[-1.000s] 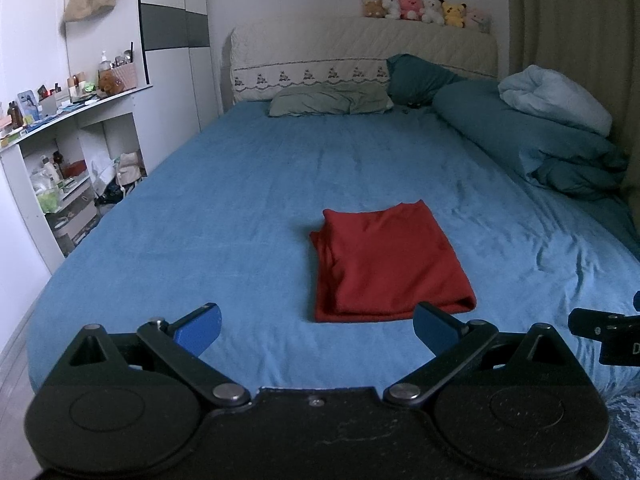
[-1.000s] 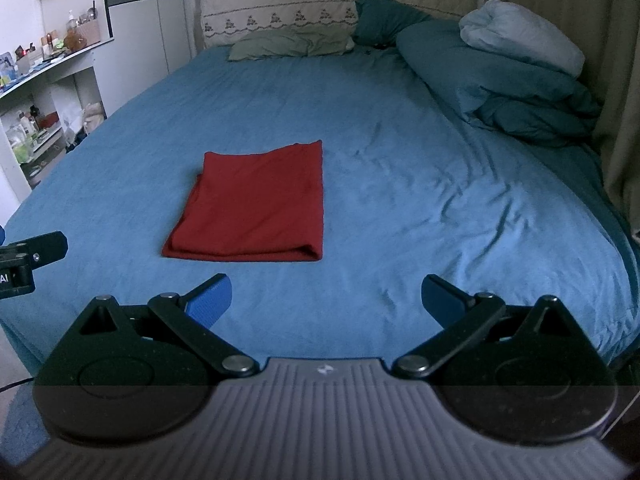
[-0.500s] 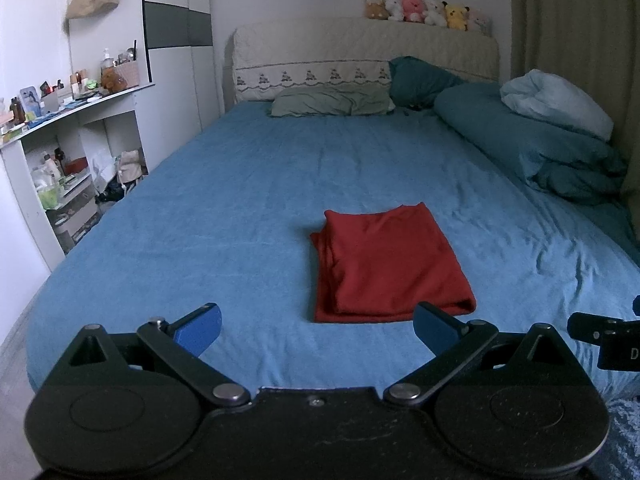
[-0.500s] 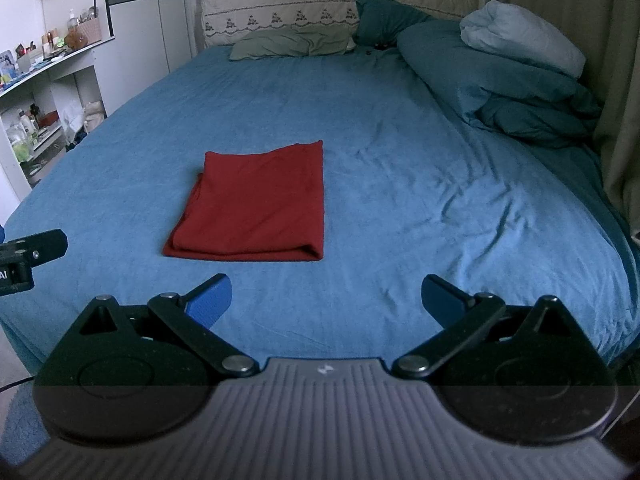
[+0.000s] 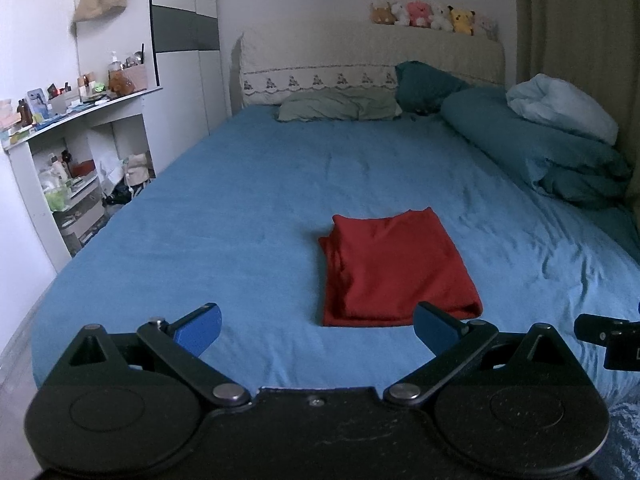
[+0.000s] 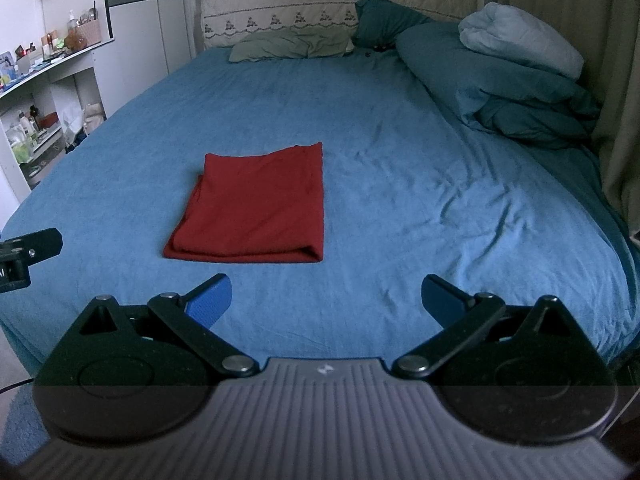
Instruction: Fold small clothes
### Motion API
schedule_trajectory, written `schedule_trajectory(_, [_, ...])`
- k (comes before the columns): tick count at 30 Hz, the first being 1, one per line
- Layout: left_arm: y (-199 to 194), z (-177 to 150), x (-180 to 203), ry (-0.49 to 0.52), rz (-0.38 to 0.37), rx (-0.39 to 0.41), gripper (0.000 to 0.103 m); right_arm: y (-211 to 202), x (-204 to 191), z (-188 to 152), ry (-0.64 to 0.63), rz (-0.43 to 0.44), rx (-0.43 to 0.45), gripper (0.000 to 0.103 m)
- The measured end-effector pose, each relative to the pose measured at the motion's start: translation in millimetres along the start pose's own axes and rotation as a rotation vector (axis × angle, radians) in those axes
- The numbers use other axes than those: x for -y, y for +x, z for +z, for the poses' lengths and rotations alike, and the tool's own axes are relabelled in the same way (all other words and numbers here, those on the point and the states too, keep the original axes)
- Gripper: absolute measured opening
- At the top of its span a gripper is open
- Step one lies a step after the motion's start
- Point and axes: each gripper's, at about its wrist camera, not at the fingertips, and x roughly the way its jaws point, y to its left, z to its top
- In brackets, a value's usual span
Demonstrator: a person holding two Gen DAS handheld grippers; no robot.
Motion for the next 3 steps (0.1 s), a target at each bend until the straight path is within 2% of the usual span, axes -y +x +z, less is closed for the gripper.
schedule_trajectory(3, [-1.4,-0.9,-0.9,-0.002,-0.003,0.006,0.103,-0.3,1.0,0.7,0.0,0.001,0.001,0.103])
